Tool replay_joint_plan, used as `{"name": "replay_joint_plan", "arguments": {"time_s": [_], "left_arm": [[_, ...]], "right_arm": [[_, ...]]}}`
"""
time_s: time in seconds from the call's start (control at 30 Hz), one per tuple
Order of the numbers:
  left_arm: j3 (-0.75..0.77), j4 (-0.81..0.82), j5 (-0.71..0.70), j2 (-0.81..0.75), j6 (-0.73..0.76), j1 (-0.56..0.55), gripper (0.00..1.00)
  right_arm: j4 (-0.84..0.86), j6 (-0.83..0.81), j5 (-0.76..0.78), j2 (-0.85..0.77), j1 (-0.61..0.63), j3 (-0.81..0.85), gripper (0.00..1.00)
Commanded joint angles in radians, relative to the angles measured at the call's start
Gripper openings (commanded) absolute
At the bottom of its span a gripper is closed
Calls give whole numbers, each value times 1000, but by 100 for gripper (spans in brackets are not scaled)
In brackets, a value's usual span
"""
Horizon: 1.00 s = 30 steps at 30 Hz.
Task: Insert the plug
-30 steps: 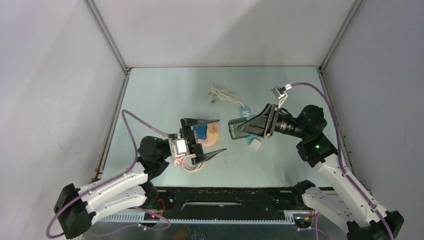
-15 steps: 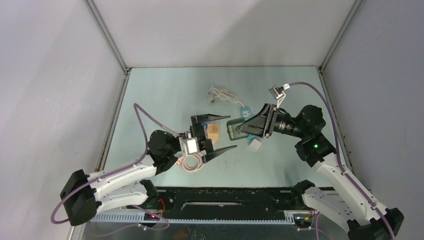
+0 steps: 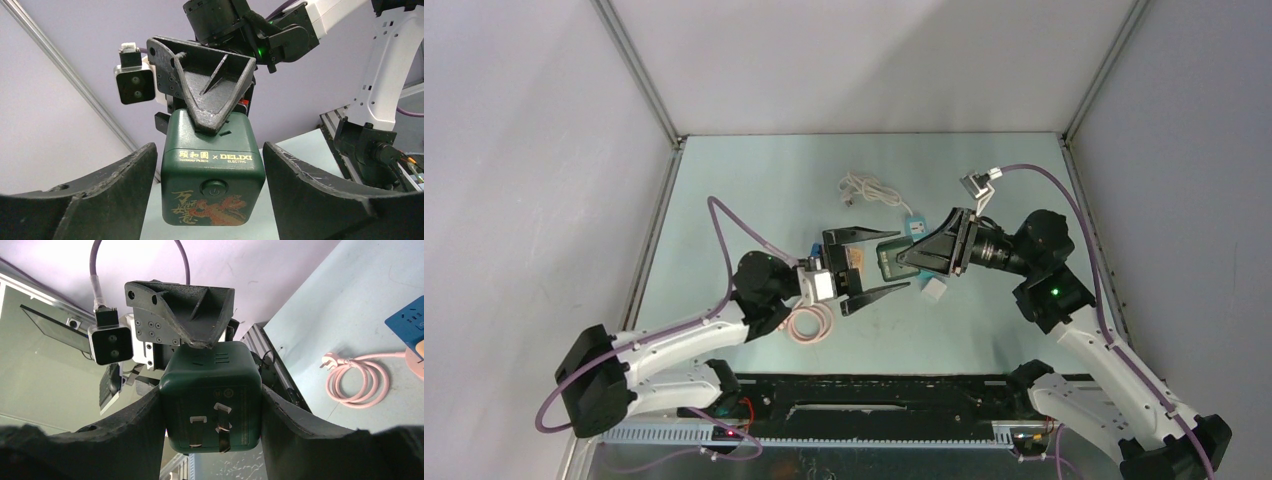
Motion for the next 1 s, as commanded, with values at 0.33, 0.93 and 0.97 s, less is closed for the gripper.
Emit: {"name": "replay_joint_plan", "arguments": {"time_s": [0.33,0.93,0.97], "left_arm": [[73,-30,-25,24,34,-13,49],[-86,-126,-154,-165,-92,-12,0],[-100,-126,-162,-174,-111,-12,0]], "right_arm": [[21,-16,5,-28,6,11,26],[-488,-351,-47,-150,-391,13,100],[-539,-396,-14,-147,-397,16,100]]}}
